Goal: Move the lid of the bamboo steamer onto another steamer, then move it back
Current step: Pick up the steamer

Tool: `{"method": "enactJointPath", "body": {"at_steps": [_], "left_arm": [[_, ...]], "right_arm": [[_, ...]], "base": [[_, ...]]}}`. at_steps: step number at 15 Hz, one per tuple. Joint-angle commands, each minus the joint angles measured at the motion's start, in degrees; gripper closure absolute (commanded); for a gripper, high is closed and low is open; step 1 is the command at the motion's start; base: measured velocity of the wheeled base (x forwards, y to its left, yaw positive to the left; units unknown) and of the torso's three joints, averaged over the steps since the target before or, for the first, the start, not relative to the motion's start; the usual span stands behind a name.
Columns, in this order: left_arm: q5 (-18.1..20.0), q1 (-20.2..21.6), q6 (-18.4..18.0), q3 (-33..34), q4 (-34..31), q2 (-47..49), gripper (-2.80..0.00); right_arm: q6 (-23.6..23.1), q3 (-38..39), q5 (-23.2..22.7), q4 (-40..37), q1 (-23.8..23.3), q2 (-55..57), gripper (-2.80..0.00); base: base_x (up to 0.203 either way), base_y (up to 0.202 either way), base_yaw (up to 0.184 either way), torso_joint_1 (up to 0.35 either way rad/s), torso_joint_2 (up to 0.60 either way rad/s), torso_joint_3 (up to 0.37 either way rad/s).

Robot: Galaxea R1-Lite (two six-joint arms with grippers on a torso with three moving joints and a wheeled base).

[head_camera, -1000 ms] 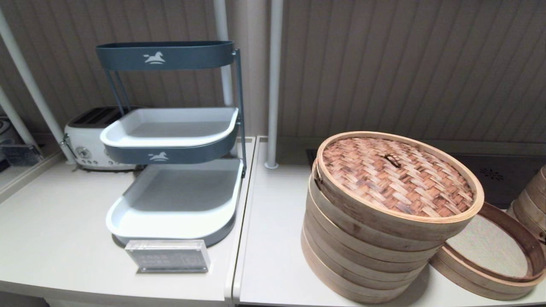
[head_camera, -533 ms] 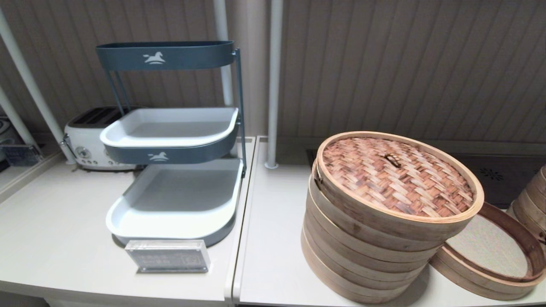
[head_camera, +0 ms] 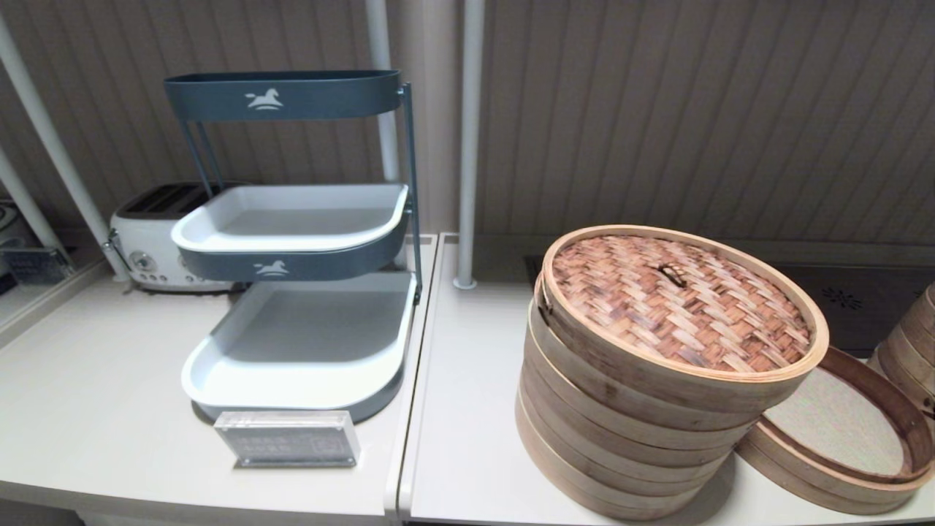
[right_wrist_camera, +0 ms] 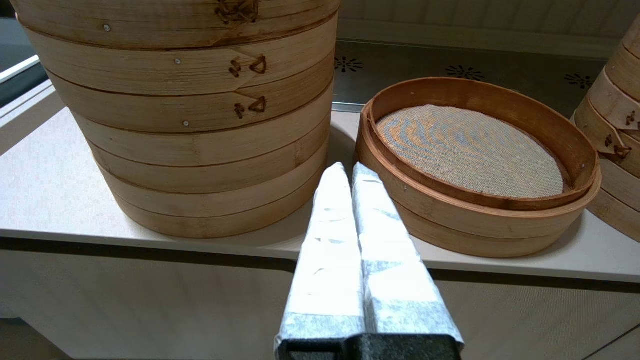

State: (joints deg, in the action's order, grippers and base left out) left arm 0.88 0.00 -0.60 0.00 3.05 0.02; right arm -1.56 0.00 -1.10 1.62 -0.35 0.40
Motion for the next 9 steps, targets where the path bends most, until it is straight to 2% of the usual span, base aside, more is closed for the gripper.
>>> {"method": "enactJointPath", "body": {"at_steps": [1, 9], "left_arm": [[0.00, 0.00, -0.02, 1.58, 0.03, -0.02, 0.00], [0.00, 0.00, -0.02, 1.58, 0.03, -0.02, 0.00]], "right_arm": [[-0.02, 1.41, -0.05, 0.05, 0.00, 0.13, 0.00], [-0.20, 1.40, -0.13, 0.22, 0.00, 0.13, 0.00]], "base": [[0.000, 0.000, 0.000, 0.000, 0.00, 0.000], [0.000, 0.000, 0.000, 0.000, 0.00, 0.000]]}}
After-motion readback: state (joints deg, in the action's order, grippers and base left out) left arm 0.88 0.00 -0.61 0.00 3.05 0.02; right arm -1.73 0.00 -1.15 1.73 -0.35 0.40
